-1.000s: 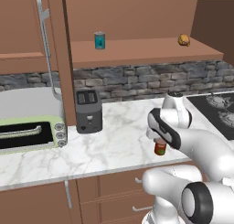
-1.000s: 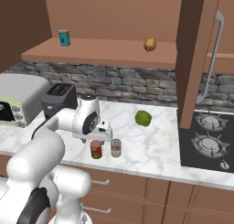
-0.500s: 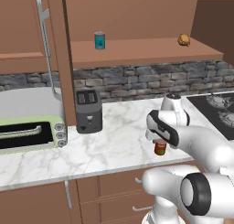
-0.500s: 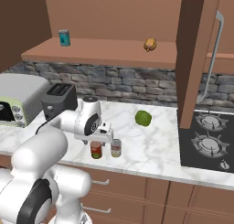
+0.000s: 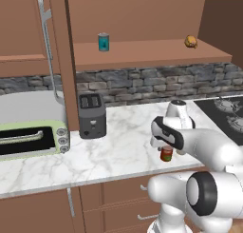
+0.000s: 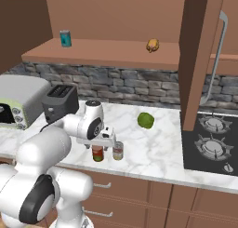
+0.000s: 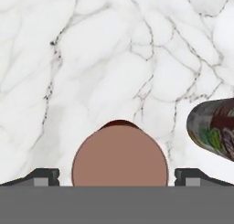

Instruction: Pick the cans from the counter and place them in their designated side in the cabinet.

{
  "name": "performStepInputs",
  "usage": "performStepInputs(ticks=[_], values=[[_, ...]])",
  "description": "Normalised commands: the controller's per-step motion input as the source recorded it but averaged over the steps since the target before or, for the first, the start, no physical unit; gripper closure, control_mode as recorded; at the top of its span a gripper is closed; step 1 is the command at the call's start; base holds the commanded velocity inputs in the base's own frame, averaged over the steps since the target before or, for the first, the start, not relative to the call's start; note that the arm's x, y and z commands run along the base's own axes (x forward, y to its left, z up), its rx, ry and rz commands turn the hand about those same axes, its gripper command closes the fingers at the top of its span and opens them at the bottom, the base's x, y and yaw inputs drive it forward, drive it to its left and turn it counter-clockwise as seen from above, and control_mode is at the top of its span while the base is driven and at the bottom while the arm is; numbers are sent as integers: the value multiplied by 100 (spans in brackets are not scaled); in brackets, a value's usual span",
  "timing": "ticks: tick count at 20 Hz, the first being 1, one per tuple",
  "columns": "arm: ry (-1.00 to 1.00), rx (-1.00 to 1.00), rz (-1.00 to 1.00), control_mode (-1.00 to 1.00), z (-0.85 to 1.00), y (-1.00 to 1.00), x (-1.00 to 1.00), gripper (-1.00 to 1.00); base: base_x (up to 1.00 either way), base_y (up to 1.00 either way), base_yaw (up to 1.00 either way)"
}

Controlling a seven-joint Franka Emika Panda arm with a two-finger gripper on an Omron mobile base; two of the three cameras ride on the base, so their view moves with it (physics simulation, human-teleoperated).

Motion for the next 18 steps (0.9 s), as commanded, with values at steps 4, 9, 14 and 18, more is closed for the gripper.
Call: performStepInputs(ticks=[4, 9, 14, 18], values=[[1, 0, 0, -100, -12, -1, 7, -100, 0, 0, 0], [1, 0, 0, -100, -13, 0, 3, 100, 0, 0, 0], [1, 0, 0, -100, -11, -1, 0, 100, 0, 0, 0], [1, 0, 0, -100, -5, 0, 0, 100, 0, 0, 0]])
